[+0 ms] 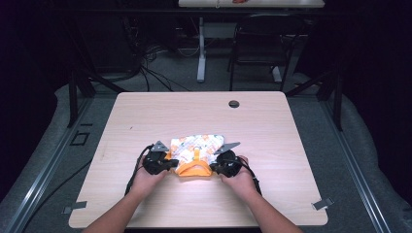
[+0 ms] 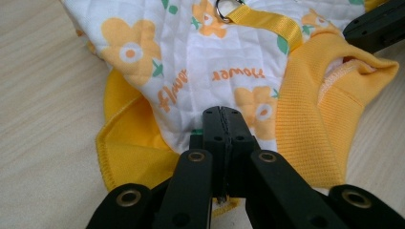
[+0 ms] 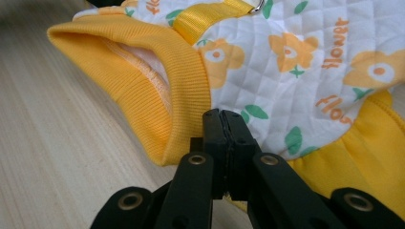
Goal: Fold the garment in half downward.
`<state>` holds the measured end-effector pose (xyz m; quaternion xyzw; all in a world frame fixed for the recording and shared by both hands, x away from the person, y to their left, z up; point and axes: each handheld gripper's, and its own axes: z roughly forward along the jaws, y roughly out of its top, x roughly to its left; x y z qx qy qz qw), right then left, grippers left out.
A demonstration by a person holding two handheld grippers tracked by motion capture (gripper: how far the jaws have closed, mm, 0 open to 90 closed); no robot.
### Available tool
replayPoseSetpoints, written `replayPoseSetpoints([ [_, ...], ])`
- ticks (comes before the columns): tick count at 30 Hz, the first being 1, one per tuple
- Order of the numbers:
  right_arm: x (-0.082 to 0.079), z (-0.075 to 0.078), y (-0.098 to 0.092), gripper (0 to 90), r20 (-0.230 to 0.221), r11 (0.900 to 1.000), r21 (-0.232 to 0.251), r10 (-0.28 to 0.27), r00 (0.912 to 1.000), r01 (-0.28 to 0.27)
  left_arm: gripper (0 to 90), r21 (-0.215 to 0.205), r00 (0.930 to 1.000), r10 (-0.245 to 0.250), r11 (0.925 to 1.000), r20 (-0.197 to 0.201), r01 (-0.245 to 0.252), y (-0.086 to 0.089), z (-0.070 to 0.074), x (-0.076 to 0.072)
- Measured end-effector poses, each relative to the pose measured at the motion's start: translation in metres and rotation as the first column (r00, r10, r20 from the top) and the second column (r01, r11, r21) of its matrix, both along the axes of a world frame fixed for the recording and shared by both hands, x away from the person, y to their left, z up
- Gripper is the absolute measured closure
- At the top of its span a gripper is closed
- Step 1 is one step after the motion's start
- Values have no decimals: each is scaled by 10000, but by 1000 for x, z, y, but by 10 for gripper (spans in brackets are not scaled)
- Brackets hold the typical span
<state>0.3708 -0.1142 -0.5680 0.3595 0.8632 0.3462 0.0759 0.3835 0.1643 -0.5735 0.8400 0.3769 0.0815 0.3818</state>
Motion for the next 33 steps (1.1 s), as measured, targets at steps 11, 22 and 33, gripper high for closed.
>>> replayPoseSetpoints([
  [11,1,11,-1,893,166,9998,181,-93,9998,90,897,-267,9995,244,9993,-193,-249,3,8,-2],
  [22,-20,43,-7,798,1131,9994,181,283,9932,-306,733,-934,9986,251,9954,473,-206,20,35,-22],
  [33,-41,48,-23,657,1369,9996,136,215,9904,-236,590,-805,9939,420,9962,1023,-338,39,47,-44],
])
